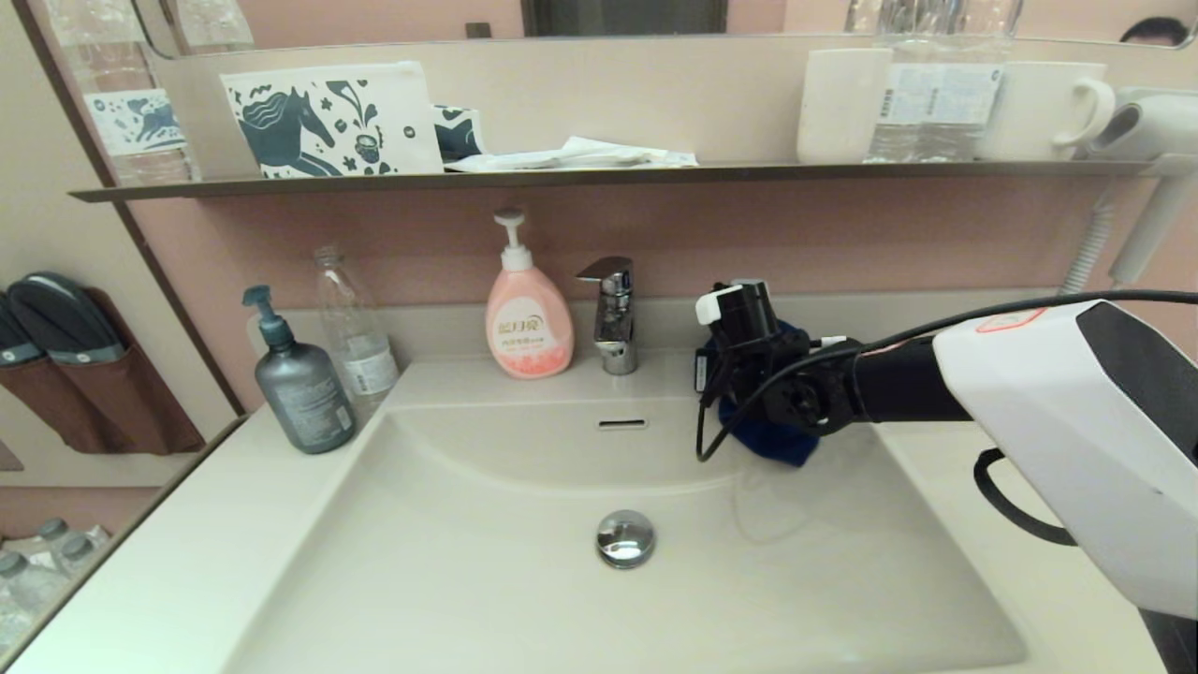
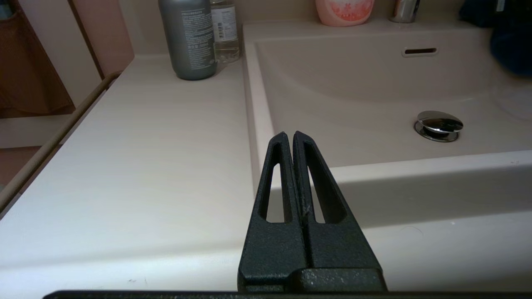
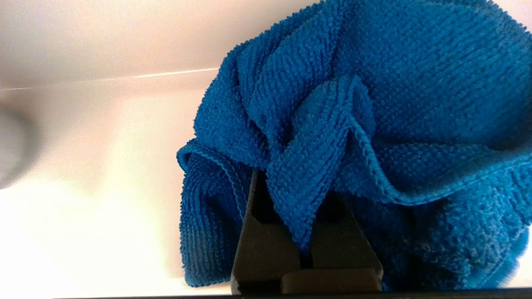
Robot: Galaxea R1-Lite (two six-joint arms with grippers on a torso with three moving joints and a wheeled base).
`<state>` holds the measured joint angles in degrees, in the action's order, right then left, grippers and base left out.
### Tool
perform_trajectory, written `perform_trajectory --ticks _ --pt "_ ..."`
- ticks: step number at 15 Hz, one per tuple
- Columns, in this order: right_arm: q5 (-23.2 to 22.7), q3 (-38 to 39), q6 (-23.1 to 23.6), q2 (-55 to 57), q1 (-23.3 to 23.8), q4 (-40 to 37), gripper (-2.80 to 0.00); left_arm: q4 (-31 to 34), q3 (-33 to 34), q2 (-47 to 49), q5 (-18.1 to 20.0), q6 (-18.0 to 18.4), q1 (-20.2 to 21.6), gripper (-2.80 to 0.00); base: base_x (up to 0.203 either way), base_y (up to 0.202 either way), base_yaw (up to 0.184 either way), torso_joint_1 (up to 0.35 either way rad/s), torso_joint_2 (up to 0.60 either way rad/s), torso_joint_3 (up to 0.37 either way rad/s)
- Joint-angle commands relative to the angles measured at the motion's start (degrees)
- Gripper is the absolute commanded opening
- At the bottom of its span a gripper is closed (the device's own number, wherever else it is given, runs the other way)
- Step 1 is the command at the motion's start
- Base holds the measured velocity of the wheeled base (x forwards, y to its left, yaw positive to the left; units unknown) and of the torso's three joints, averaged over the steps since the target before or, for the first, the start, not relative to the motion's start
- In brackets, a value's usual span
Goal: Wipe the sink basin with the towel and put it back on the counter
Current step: Wipe the sink
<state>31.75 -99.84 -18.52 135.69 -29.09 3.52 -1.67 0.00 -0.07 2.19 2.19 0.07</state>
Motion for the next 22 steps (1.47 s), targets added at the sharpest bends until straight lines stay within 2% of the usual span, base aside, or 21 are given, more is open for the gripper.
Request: perform_trajectory --ticks 1,7,9,13,15,18,22 --pt "0.3 3.9 -0.1 -2.2 2.2 -0.3 -2.80 -0.1 0.0 0.1 0.0 0.0 0.0 -2.80 0.000 0.000 0.000 0.000 0.00 0.000" --pt "0.3 8.7 0.1 -6.4 8.8 -0.4 -2.80 -0.1 0.0 0.1 0.0 0.0 0.0 -2.80 0.000 0.000 0.000 0.000 0.00 0.000" --pt "0.3 9.1 0.1 -6.7 8.6 -0.4 -2.80 -0.1 0.0 0.1 0.0 0.0 0.0 -2.80 0.000 0.000 0.000 0.000 0.00 0.000" --pt "0.3 7.8 0.4 -5.0 5.5 -0.4 -2.80 -0.1 0.0 0.1 0.0 0.0 0.0 -2.80 0.000 0.000 0.000 0.000 0.00 0.000" --pt "0.0 4.2 0.5 -3.8 3.8 -0.4 -2.80 -0.1 0.0 0.1 0.0 0.0 0.0 -2.80 0.000 0.000 0.000 0.000 0.00 0.000" --pt "-2.9 -1.0 0.4 -3.5 -0.3 -0.2 -2.80 -0.1 0.0 0.1 0.0 0.0 0.0 -2.80 0.000 0.000 0.000 0.000 0.00 0.000" --pt "-4.0 -2.4 0.3 -3.2 -5.3 -0.2 -2.80 0.0 0.0 0.1 0.0 0.0 0.0 -2.80 0.000 0.000 0.000 0.000 0.00 0.000"
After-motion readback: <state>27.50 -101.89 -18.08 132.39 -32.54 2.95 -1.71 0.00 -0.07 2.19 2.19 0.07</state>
